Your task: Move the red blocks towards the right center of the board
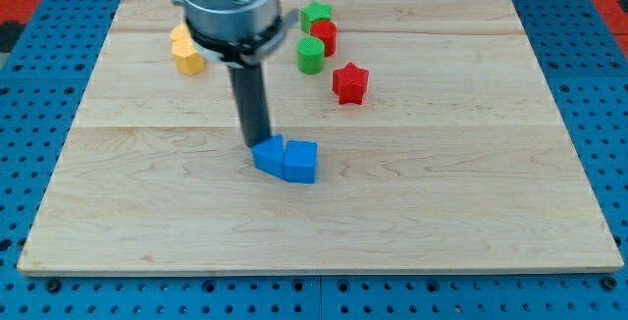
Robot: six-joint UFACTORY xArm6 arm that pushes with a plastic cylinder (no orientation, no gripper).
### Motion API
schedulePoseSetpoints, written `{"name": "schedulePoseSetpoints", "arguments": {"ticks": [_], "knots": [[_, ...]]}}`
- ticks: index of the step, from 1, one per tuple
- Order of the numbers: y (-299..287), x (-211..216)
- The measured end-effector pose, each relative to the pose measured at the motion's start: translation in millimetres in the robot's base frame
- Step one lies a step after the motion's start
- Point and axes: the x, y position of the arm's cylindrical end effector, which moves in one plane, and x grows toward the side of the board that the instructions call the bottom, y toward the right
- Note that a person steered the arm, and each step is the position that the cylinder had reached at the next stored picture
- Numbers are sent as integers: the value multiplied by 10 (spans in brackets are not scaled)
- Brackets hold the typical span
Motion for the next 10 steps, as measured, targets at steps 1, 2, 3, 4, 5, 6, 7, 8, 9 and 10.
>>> {"name": "schedulePoseSetpoints", "arguments": {"ticks": [1, 2, 3, 4, 5, 6, 7, 8, 9, 10], "knots": [[324, 107], [-98, -277], [-188, -608], [-166, -776], [-166, -1018], [-7, -1187], [487, -1196], [916, -1283], [1228, -1396], [1278, -1608]]}}
